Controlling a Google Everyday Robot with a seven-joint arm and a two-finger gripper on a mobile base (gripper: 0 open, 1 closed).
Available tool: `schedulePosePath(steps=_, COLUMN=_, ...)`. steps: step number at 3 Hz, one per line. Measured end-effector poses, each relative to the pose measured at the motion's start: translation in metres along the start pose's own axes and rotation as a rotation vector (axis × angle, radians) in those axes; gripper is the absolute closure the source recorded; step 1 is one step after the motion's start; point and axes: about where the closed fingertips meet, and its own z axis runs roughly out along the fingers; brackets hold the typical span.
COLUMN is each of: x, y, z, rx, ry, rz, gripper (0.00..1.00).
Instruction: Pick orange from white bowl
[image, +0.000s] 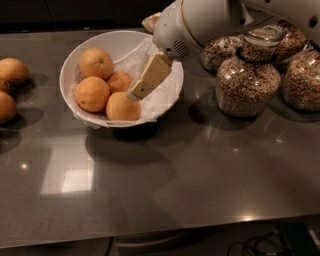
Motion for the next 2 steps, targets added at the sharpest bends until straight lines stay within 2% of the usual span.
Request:
schedulePosePath(steps=1, x=0.000, y=0.000, z=0.000, rx=0.000, ry=0.000, rz=0.000, gripper=0.00)
schedulePosePath(steps=2, x=0.024, y=0.009, z=0.012, rx=0.003, ry=0.055, rz=0.041, gripper=0.00)
